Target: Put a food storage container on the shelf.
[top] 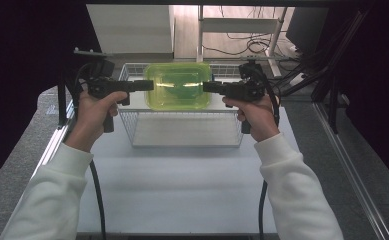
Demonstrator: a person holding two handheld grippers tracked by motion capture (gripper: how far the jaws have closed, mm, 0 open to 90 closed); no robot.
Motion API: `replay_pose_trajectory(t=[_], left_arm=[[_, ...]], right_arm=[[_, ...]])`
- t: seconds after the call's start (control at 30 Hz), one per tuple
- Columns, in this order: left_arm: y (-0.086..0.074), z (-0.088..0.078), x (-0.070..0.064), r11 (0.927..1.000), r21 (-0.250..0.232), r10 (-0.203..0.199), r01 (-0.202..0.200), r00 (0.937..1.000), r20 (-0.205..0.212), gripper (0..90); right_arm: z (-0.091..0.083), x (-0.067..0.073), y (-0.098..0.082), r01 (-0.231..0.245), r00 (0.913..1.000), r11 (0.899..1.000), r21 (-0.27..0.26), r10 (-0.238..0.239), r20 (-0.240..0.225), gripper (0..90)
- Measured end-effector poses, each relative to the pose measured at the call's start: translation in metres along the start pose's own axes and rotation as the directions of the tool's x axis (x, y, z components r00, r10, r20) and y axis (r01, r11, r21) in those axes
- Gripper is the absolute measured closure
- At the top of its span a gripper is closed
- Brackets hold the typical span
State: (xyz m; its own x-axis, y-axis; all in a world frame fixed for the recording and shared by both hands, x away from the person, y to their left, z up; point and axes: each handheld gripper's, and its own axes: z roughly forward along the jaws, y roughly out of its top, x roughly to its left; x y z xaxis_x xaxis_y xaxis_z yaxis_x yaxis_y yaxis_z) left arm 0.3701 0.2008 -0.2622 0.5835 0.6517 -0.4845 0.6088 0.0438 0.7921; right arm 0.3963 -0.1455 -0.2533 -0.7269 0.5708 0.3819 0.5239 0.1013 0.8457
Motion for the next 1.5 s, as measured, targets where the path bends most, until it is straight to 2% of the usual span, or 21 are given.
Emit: replay_pose_trajectory(t=[0.17, 0.37, 0.5, 0.73, 0.77, 0.8, 0.93, 1.0, 1.1, 1.13, 1.17, 1.3, 1.37, 1.4, 1.47, 1.5], left_arm=[[0.020, 0.012, 0.004, 0.9998, 0.016, -0.013, 0.012, 0.9999, 0.004, 77.0], [0.034, 0.021, 0.009, 0.9993, 0.031, -0.024, 0.023, 0.9995, 0.022, 76.9], [0.040, 0.026, 0.012, 0.9990, 0.033, -0.031, 0.030, 0.9994, 0.015, 76.9], [0.043, 0.036, 0.027, 0.9937, 0.060, -0.095, 0.095, 0.9954, 0.013, 76.9], [0.044, 0.040, 0.030, 0.9918, 0.065, -0.111, 0.110, 0.9938, 0.005, 76.9], [0.044, 0.040, 0.030, 0.9918, 0.065, -0.111, 0.110, 0.9938, 0.005, 76.9], [0.047, 0.046, 0.040, 0.9879, 0.058, -0.145, 0.144, 0.9892, 0.019, 76.7], [0.049, 0.049, 0.044, 0.9828, 0.054, -0.178, 0.177, 0.9837, 0.025, 76.4], [0.052, 0.056, 0.049, 0.9777, 0.054, -0.204, 0.203, 0.9786, 0.026, 75.7], [0.053, 0.059, 0.050, 0.9757, 0.062, -0.212, 0.210, 0.9770, 0.022, 75.0], [0.053, 0.061, 0.052, 0.9729, 0.058, -0.225, 0.224, 0.9740, 0.023, 75.0], [0.052, 0.065, 0.060, 0.9612, 0.037, -0.275, 0.273, 0.9605, 0.043, 73.5], [0.051, 0.066, 0.062, 0.9607, 0.036, -0.277, 0.275, 0.9598, 0.047, 73.1], [0.050, 0.067, 0.063, 0.9585, 0.031, -0.285, 0.283, 0.9573, 0.050, 72.7], [0.049, 0.069, 0.065, 0.9591, 0.021, -0.283, 0.282, 0.9580, 0.048, 71.5], [0.048, 0.069, 0.065, 0.9602, 0.016, -0.279, 0.279, 0.9592, 0.042, 70.6]], right_arm=[[0.000, -0.012, 0.015, -0.022, 0.9997, 1.000, -0.001, 0.022, 0.011, 78.5], [-0.001, -0.020, 0.026, -0.035, 0.9990, 0.999, -0.004, 0.035, 0.027, 78.6], [0.001, -0.026, 0.032, -0.043, 0.9985, 0.999, 0.004, 0.042, 0.034, 78.7], [0.013, -0.037, 0.038, -0.077, 0.9964, 0.997, 0.030, 0.075, 0.040, 78.7], [0.017, -0.042, 0.038, -0.107, 0.9934, 0.994, 0.037, 0.106, 0.043, 78.8], [0.017, -0.042, 0.038, -0.107, 0.9934, 0.994, 0.037, 0.106, 0.043, 78.8], [0.023, -0.051, 0.039, -0.163, 0.9857, 0.986, 0.044, 0.160, 0.052, 78.6], [0.025, -0.056, 0.040, -0.193, 0.9806, 0.980, 0.047, 0.191, 0.043, 77.8], [0.029, -0.064, 0.044, -0.247, 0.9686, 0.967, 0.068, 0.244, 0.050, 75.7], [0.032, -0.069, 0.045, -0.282, 0.9588, 0.956, 0.076, 0.277, 0.061, 73.5], [0.032, -0.069, 0.045, -0.282, 0.9588, 0.956, 0.076, 0.277, 0.061, 73.5], [0.037, -0.079, 0.044, -0.354, 0.9351, 0.933, 0.071, 0.352, 0.042, 72.1], [0.038, -0.081, 0.044, -0.371, 0.9285, 0.926, 0.067, 0.369, 0.038, 71.7], [0.038, -0.082, 0.043, -0.376, 0.9267, 0.925, 0.064, 0.374, 0.036, 71.1], [0.039, -0.082, 0.043, -0.374, 0.9275, 0.925, 0.070, 0.372, 0.033, 68.7], [0.040, -0.082, 0.043, -0.362, 0.9321, 0.930, 0.068, 0.361, 0.032, 68.2]])
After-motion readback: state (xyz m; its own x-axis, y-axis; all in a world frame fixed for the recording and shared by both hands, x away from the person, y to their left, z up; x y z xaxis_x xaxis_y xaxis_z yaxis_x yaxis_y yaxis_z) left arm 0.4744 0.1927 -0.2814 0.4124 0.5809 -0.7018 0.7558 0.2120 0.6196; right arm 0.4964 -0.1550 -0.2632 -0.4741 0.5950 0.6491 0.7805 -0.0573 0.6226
